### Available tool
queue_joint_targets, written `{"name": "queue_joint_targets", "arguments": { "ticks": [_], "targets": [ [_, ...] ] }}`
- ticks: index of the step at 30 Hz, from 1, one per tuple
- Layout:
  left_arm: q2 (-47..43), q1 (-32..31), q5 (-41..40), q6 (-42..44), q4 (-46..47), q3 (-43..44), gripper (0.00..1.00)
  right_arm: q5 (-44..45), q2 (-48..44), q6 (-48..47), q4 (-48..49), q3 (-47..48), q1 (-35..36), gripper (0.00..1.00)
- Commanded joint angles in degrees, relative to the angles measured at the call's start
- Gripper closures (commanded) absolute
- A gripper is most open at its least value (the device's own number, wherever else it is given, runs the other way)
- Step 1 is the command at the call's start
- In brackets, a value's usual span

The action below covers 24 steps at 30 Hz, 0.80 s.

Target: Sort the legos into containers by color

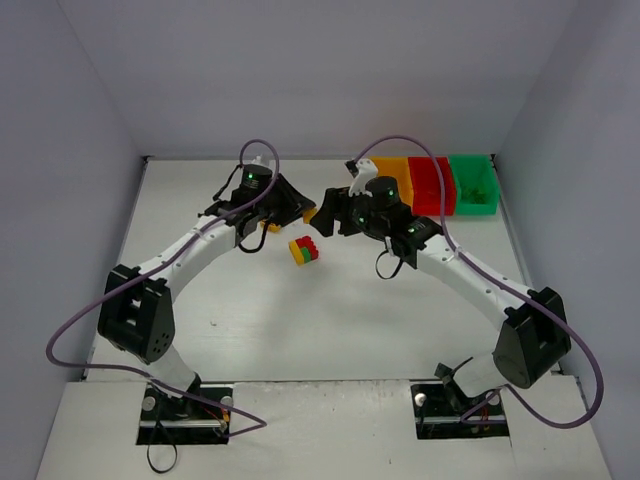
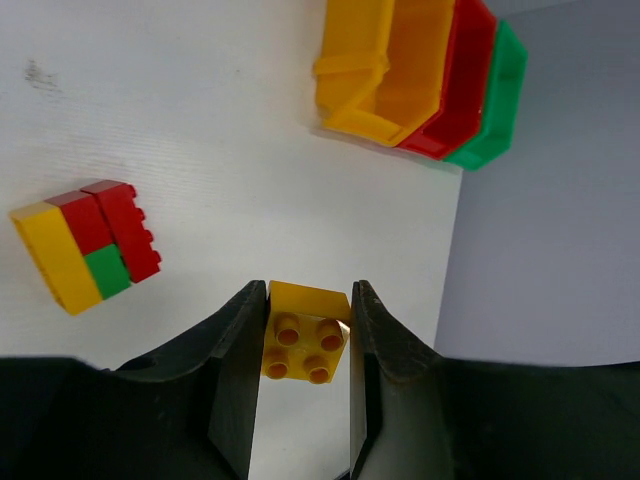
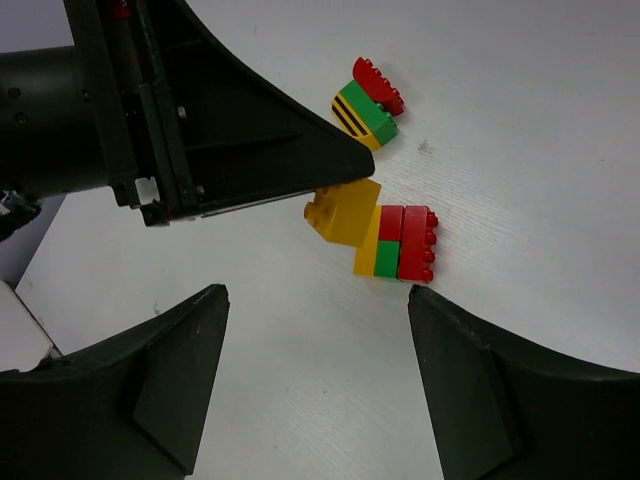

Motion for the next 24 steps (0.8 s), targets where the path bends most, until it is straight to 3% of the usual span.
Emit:
{"name": "queue_joint_targets", "arguments": {
  "ticks": [1, 16, 23, 24],
  "targets": [
    [-3.2, -1.3, -1.1, -6.6, 7.2, 2.2, 1.00, 2.2, 0.8, 1.2, 6.9, 3.4, 0.6, 0.31],
    [-6.4, -3.2, -0.6, -8.4, 11.7, -1.4, 1.00, 4.1, 4.7, 2.2, 11.1, 4.2, 0.8, 0.43],
    [-6.9, -3.2, 0.1, -8.2, 11.5, -2.6, 1.00, 5.1, 3.9, 0.6, 13.9, 3.0, 0.8, 0.77],
    [-6.9, -3.2, 0.2, -8.2, 11.4, -2.7, 1.00, 5.0, 3.8, 0.3, 14.0, 2.8, 0.8, 0.87]
  ]
}}
